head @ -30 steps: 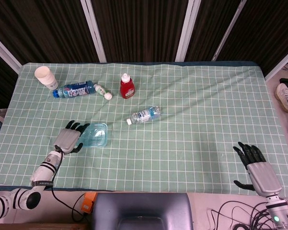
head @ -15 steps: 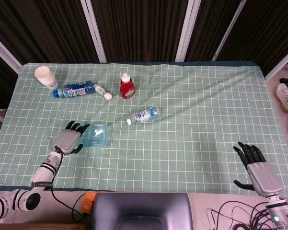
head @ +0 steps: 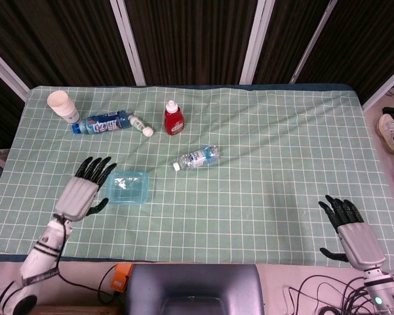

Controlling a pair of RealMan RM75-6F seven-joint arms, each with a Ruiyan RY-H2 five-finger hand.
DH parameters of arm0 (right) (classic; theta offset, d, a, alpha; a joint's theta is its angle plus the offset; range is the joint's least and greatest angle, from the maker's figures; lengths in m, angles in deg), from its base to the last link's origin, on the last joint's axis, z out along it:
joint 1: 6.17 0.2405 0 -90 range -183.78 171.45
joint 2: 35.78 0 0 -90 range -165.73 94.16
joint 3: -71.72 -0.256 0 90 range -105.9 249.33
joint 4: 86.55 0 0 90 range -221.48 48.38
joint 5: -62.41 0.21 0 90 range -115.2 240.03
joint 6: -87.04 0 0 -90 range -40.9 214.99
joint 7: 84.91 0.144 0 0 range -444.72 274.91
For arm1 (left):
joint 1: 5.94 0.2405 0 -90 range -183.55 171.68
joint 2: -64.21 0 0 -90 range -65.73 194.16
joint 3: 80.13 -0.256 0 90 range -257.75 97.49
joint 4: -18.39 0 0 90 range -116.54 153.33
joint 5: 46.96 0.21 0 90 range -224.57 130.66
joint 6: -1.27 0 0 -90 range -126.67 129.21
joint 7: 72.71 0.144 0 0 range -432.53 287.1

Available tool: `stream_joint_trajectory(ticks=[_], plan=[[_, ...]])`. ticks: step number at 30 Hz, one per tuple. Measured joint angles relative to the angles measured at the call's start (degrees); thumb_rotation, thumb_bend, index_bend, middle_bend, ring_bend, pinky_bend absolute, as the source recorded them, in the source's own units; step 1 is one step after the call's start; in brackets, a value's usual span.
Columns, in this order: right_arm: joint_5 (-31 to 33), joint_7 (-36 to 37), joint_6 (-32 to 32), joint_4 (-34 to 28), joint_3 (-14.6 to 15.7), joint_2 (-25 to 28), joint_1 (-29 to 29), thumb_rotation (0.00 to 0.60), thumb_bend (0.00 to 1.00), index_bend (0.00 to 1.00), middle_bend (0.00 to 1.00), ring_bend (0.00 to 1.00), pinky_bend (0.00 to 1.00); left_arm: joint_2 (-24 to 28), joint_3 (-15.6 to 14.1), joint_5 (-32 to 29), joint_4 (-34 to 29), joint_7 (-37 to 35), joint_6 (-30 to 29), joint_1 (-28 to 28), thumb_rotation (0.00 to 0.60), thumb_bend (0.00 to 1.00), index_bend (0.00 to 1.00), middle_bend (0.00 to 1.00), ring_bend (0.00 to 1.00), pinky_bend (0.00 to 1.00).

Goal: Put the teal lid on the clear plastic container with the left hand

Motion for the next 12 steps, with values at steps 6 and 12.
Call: stream_joint_trajectory(ticks=[6, 12], plan=[[0.06, -2.02, 0.4, -0.25, 0.15, -0.68, 0.08, 0.6, 0.19, 0.0, 0.0, 0.0, 0.0, -0.37, -7.56, 7.03, 2.33, -4.84, -14.34, 14.57, 0.6, 0.29, 0.0, 0.0, 0.0, 0.0], [-0.46, -3.52, -0.5, -0.53, 0.31, -1.31, -0.36, 0.6, 0.19, 0.0, 0.0, 0.0, 0.0, -2.27, -9.09, 10.73, 12.05, -11.95, -20.04, 19.71, 0.6, 0.3, 0.0, 0.0, 0.0, 0.0]])
